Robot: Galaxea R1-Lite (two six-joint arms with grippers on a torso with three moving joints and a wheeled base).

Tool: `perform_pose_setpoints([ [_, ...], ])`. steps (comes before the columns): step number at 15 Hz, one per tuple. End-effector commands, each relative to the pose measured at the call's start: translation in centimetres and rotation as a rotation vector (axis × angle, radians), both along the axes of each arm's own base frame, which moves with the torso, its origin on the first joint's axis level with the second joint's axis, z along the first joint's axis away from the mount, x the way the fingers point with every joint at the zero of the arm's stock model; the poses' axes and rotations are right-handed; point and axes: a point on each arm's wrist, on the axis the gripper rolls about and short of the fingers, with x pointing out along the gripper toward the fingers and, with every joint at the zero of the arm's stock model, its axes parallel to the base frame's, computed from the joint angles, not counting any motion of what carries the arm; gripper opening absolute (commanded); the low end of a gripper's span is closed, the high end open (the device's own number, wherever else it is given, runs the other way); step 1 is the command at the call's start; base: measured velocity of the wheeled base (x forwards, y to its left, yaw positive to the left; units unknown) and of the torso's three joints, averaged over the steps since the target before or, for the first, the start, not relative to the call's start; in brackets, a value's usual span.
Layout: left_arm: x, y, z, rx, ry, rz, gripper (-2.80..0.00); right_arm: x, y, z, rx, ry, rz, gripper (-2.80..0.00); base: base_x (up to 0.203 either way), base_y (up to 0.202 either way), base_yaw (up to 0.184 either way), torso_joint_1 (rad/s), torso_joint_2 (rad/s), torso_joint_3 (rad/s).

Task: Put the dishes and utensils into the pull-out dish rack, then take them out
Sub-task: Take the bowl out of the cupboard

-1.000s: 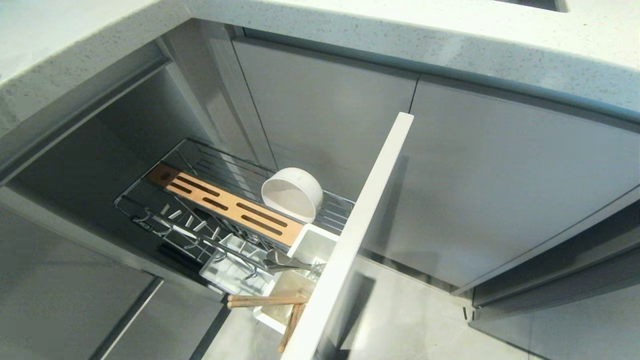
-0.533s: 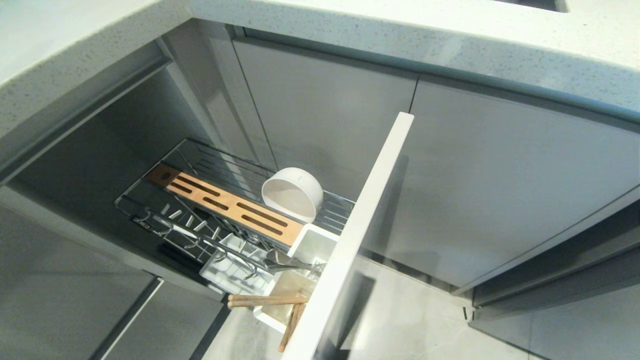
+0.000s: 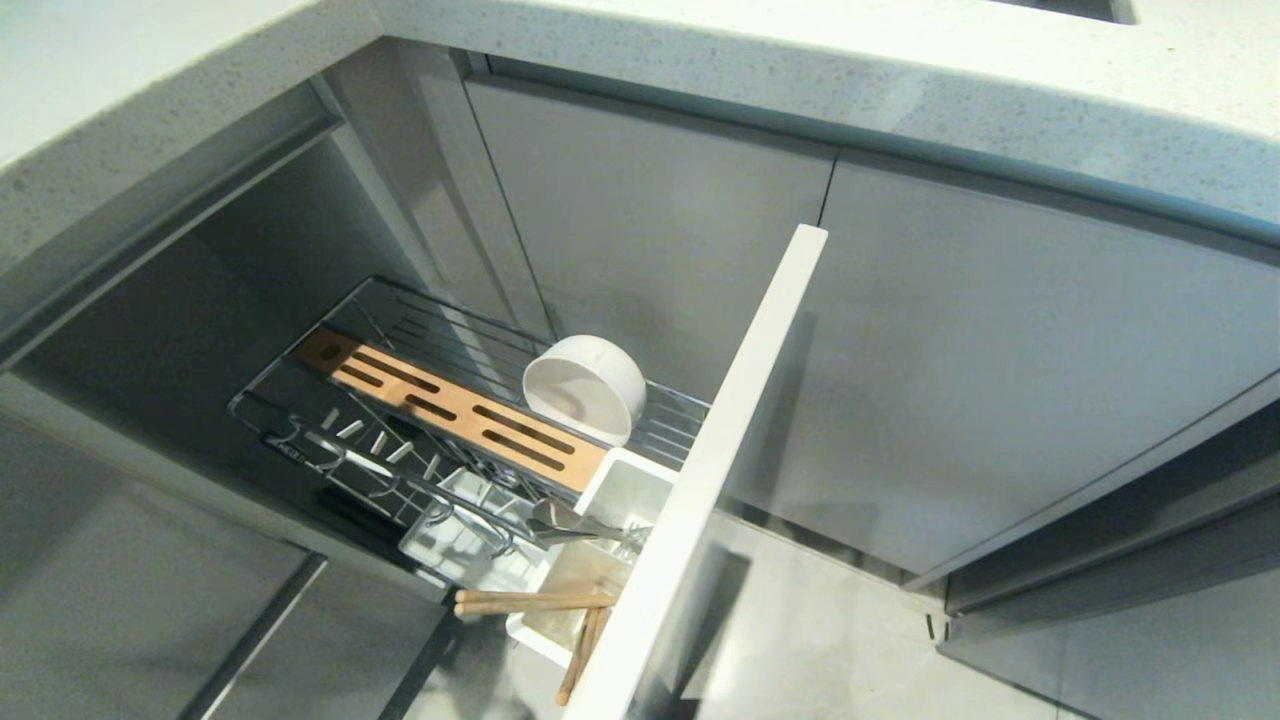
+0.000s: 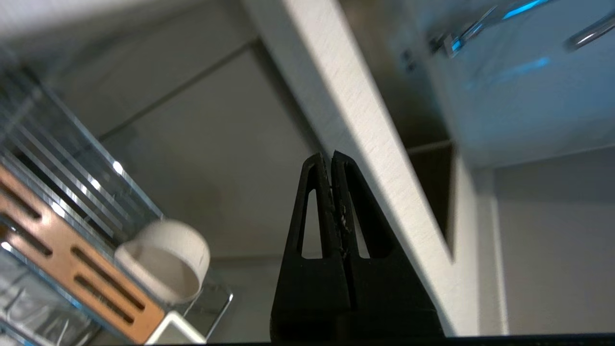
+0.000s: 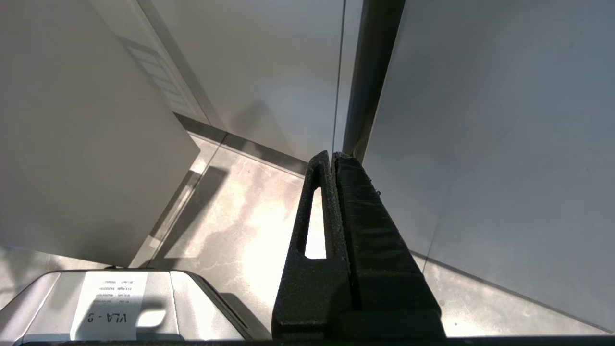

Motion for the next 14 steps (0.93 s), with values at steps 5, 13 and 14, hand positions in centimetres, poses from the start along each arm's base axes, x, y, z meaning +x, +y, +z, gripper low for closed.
perform_pose_setpoints([
  [5,5.6,-6.4,-5.9,0.128,0.305,-0.046,-2.80,0.0,0.0,0.0,0.000,0.002,0.001,-2.80,0.000,0.000,0.000,0.000,0.00,0.000],
  [13,7.9,-8.8,-10.6,0.146,0.512,-0.186,-2.80,0.0,0.0,0.0,0.000,0.002,0.001,-2.80,0.000,0.000,0.000,0.000,0.00,0.000],
  [14,8.4,-8.9,-10.9,0.150,0.523,-0.174,-2.80,0.0,0.0,0.0,0.000,0.002,0.001,-2.80,0.000,0.000,0.000,0.000,0.00,0.000],
])
